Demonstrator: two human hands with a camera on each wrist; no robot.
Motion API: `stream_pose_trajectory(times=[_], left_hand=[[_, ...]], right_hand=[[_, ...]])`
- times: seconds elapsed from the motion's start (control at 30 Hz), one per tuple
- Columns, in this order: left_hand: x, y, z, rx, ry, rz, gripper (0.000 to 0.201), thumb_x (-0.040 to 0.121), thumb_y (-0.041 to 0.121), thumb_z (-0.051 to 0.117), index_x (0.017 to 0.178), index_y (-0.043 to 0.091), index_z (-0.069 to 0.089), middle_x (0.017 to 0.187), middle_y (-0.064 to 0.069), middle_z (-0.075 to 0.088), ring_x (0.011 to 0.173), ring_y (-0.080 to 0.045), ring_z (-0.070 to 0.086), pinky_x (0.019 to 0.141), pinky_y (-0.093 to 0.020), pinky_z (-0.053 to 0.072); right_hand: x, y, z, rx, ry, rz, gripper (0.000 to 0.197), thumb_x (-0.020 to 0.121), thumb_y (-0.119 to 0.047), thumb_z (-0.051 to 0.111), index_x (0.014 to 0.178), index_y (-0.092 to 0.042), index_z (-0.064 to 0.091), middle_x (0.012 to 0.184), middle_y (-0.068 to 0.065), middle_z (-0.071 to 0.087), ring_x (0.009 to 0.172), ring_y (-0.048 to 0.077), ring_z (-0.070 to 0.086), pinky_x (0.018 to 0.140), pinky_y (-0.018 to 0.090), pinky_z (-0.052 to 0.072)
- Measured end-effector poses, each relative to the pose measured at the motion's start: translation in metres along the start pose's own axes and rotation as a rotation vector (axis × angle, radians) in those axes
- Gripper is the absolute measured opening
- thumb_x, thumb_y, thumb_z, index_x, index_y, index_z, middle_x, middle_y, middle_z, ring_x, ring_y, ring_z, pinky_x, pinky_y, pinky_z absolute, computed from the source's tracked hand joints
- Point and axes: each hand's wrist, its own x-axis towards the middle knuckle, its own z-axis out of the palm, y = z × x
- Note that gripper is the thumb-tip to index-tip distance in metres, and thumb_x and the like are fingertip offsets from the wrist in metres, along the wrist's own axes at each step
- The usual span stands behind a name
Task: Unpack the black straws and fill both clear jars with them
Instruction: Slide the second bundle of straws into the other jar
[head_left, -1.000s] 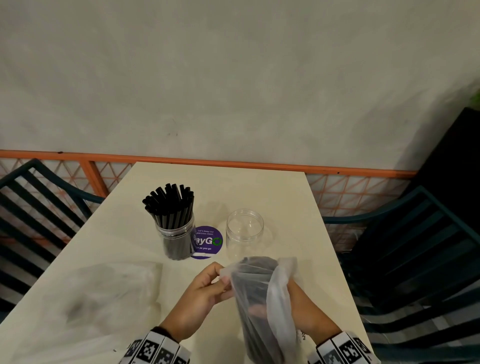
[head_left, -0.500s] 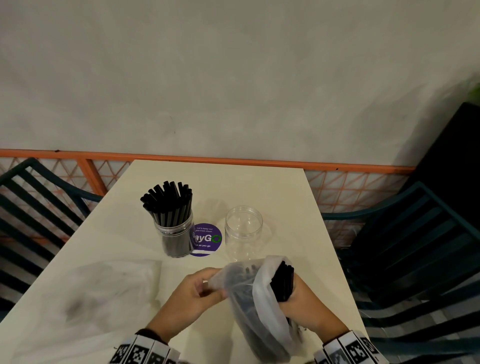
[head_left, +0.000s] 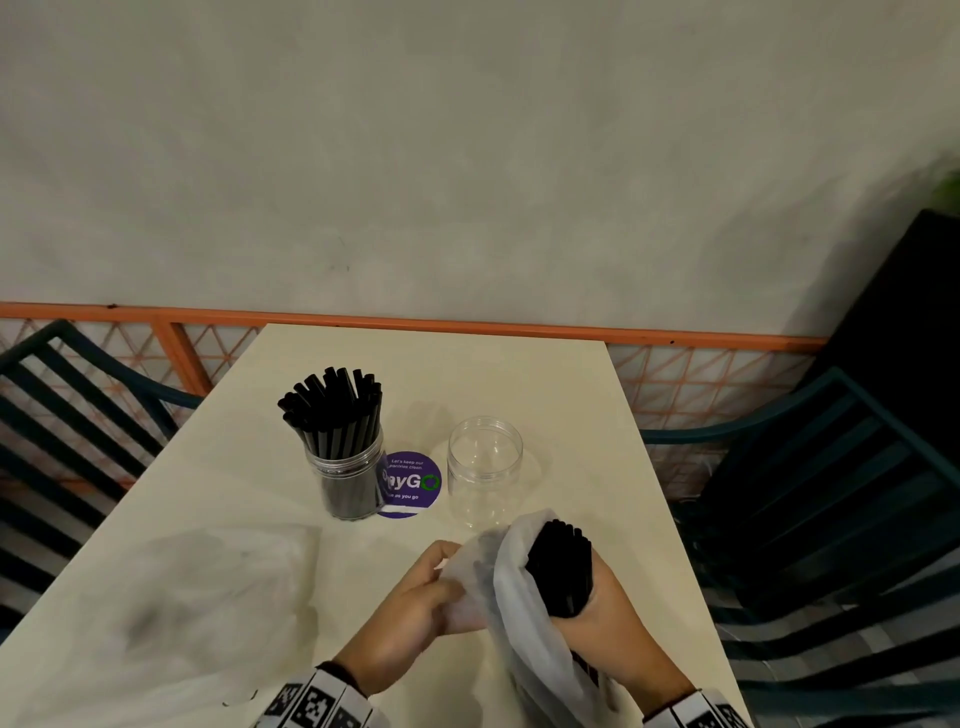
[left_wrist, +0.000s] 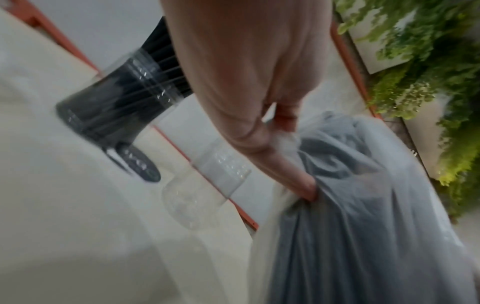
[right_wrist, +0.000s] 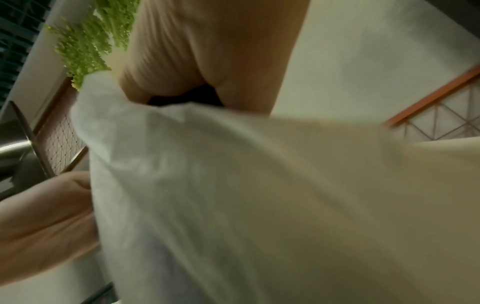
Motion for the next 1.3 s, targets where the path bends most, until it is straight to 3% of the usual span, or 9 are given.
stream_pose_trajectory(times=[0.1,0.2,0.3,0.53,0.63,0.73,0.93,1.03,1.3], left_hand=[[-0.003,0.006,-0.006,0.227,-0.148,0.070,0.037,0.075,0.014,0.060,0.111,0.017,0.059,0.104,-0.006,0.068,0.098,-0.018,0.064,0.087,-0.034,0.053],[0.002,0.012,-0.002,0.536,0.076,0.265,0.011,0.067,0.035,0.071,0.065,0.026,0.065,0.063,0.009,0.063,0.061,-0.002,0.054,0.063,-0.019,0.044],[0.008,0.010,0.002,0.742,0.265,0.414,0.033,0.075,0.028,0.070,0.048,0.029,0.052,0.052,0.015,0.052,0.053,-0.003,0.044,0.054,-0.014,0.034],[0.010,0.002,0.015,0.388,0.275,0.197,0.027,0.088,0.002,0.046,0.064,0.013,0.040,0.054,0.012,0.042,0.057,-0.011,0.036,0.052,-0.019,0.031],[0.007,0.007,0.013,0.205,0.128,0.066,0.011,0.080,0.003,0.047,0.083,0.013,0.050,0.072,-0.011,0.055,0.062,-0.019,0.050,0.053,-0.026,0.040],[0.004,0.014,0.006,0.258,-0.057,0.051,0.047,0.076,0.006,0.044,0.115,0.030,0.054,0.101,-0.012,0.067,0.089,-0.023,0.063,0.070,-0.031,0.053],[0.010,0.021,0.000,0.891,0.123,0.337,0.023,0.085,0.015,0.062,0.071,0.032,0.070,0.087,0.023,0.059,0.086,0.004,0.055,0.070,-0.008,0.040],[0.013,0.018,0.009,0.820,0.217,0.377,0.031,0.080,0.005,0.056,0.054,0.020,0.053,0.052,0.015,0.049,0.055,-0.003,0.043,0.054,-0.014,0.032],[0.016,0.015,0.019,0.372,0.212,0.079,0.021,0.088,0.005,0.046,0.087,0.005,0.066,0.080,-0.004,0.066,0.077,-0.016,0.059,0.071,-0.026,0.044]], right_hand=[[0.003,0.001,-0.002,-0.014,0.034,-0.038,0.093,0.032,-0.069,0.076,0.109,-0.024,0.049,0.102,-0.022,0.055,0.093,-0.030,0.049,0.078,-0.007,0.035],[0.004,-0.001,-0.003,-0.003,-0.014,-0.020,0.077,0.043,-0.053,0.083,0.108,-0.028,0.050,0.098,-0.024,0.068,0.098,-0.021,0.054,0.080,-0.003,0.038],[0.005,-0.004,-0.002,0.011,-0.008,-0.012,0.071,0.047,-0.046,0.086,0.106,-0.025,0.053,0.101,-0.035,0.064,0.095,-0.013,0.059,0.078,0.001,0.042],[0.000,0.004,-0.002,-0.013,0.153,-0.026,0.062,0.050,-0.029,0.087,0.103,-0.025,0.054,0.102,-0.022,0.066,0.094,-0.001,0.063,0.077,0.008,0.048],[-0.002,0.007,-0.001,-0.028,0.167,-0.054,0.060,0.052,-0.028,0.080,0.105,-0.022,0.053,0.103,-0.017,0.065,0.095,0.000,0.063,0.080,0.010,0.048],[-0.002,0.009,-0.001,-0.022,0.158,-0.055,0.066,0.053,-0.029,0.082,0.111,-0.020,0.052,0.108,-0.015,0.064,0.101,0.004,0.063,0.085,0.015,0.049],[-0.003,0.008,0.001,-0.033,0.108,-0.021,0.070,0.052,-0.030,0.085,0.112,-0.027,0.049,0.109,-0.023,0.062,0.101,-0.002,0.061,0.082,0.008,0.046],[-0.009,0.009,0.004,-0.028,0.149,-0.005,0.070,0.052,-0.021,0.087,0.108,-0.032,0.047,0.103,-0.030,0.062,0.095,-0.006,0.062,0.074,0.005,0.047],[-0.020,0.006,0.007,-0.031,0.171,-0.065,0.063,0.060,0.010,0.080,0.104,-0.028,0.054,0.096,-0.030,0.067,0.092,-0.011,0.062,0.073,0.001,0.045]])
